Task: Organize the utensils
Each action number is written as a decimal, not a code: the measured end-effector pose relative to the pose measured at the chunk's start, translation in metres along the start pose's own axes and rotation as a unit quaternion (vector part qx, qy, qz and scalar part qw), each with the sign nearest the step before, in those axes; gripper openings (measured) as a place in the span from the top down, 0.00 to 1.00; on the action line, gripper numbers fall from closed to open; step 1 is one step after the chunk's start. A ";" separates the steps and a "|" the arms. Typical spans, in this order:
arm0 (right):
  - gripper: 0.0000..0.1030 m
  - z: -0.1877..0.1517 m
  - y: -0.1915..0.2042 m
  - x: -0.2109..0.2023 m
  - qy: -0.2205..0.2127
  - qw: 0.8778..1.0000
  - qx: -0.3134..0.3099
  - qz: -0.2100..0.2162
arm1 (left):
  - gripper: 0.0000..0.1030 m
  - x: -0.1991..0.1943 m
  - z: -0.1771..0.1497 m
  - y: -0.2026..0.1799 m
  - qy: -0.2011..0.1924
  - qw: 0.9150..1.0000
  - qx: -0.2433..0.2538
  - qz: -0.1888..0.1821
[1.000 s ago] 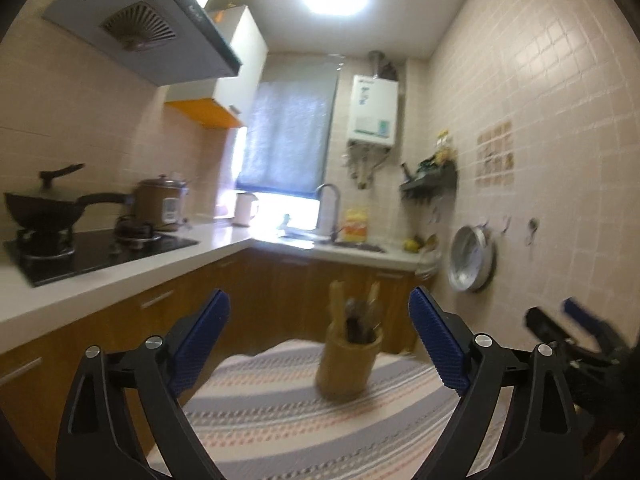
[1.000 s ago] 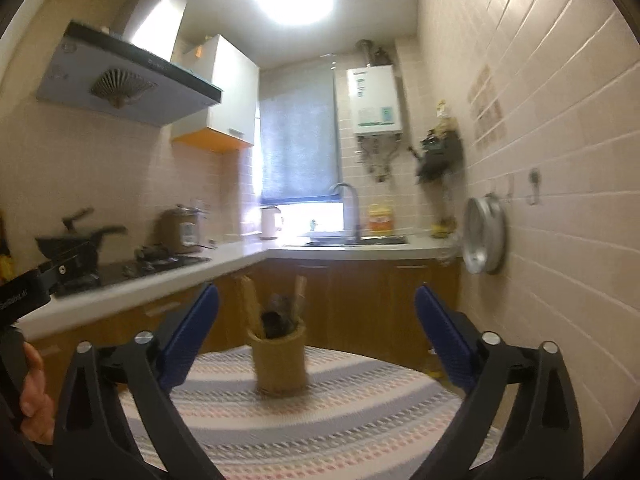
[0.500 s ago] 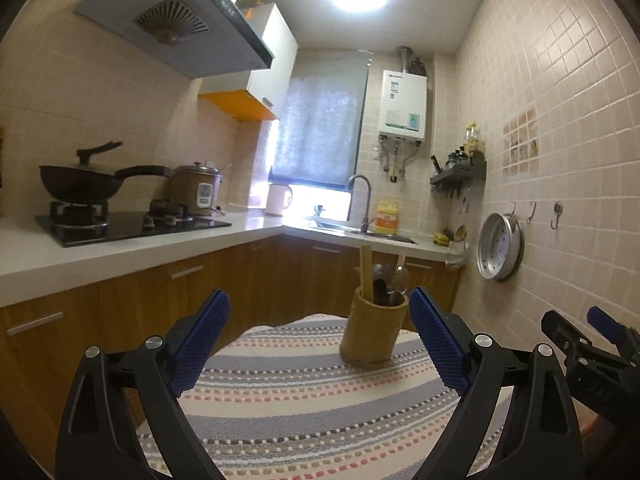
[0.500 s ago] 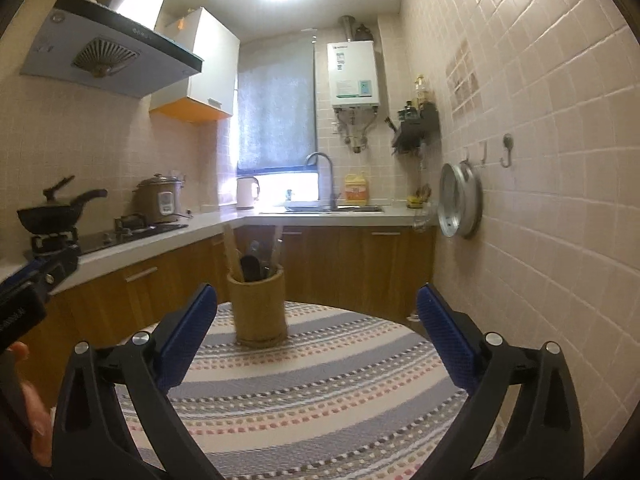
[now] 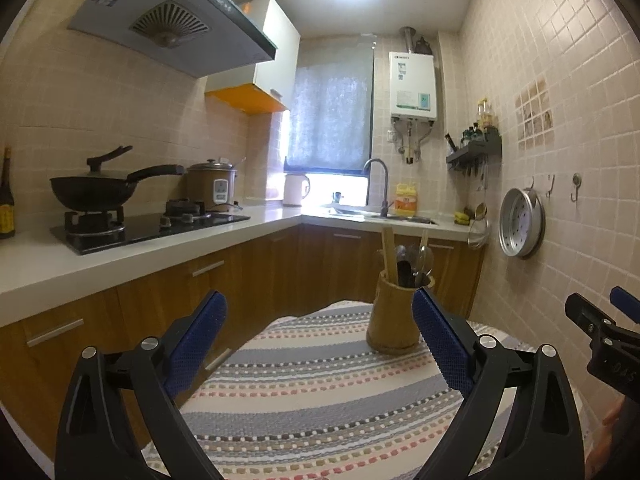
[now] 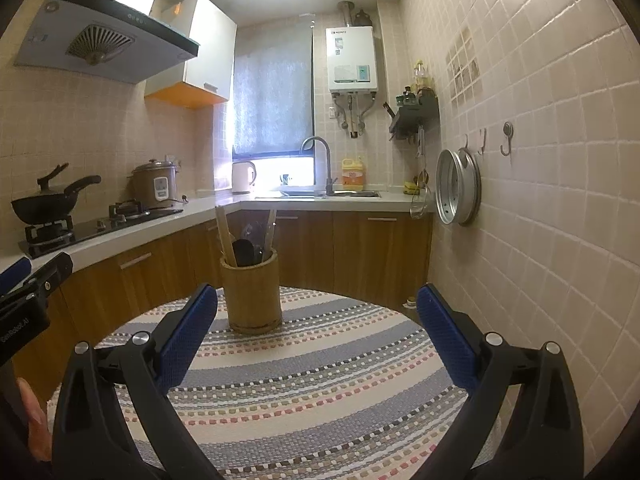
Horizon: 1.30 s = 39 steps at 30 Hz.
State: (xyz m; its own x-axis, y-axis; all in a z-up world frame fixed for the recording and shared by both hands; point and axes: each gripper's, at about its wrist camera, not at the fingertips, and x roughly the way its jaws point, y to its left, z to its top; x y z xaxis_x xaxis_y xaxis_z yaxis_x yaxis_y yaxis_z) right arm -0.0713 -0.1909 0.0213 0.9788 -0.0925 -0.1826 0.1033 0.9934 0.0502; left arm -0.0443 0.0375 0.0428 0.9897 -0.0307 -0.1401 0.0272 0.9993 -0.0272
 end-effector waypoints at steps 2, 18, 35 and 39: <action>0.07 -0.002 0.001 0.002 0.005 1.000 -0.001 0.002 | 0.12 0.000 -0.001 0.000 0.003 1.000 -0.001 -0.001; 0.07 -0.004 0.000 0.009 0.015 1.000 0.001 0.005 | 0.12 0.005 0.001 0.001 0.017 1.000 0.000 -0.006; 0.07 -0.006 -0.009 0.014 0.036 0.999 0.021 0.029 | 0.12 0.010 -0.001 0.006 0.027 0.999 -0.005 -0.021; 0.07 -0.006 -0.009 0.013 0.033 0.999 0.017 0.026 | 0.12 0.010 0.000 0.008 0.026 0.999 -0.008 -0.023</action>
State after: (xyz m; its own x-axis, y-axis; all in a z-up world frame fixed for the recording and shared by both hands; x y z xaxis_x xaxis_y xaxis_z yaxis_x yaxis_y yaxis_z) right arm -0.0607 -0.2010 0.0125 0.9694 -0.0345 -0.2430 0.0589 0.9938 0.0940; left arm -0.0345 0.0450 0.0408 0.9787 -0.0790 -0.1897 0.0707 0.9962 -0.0503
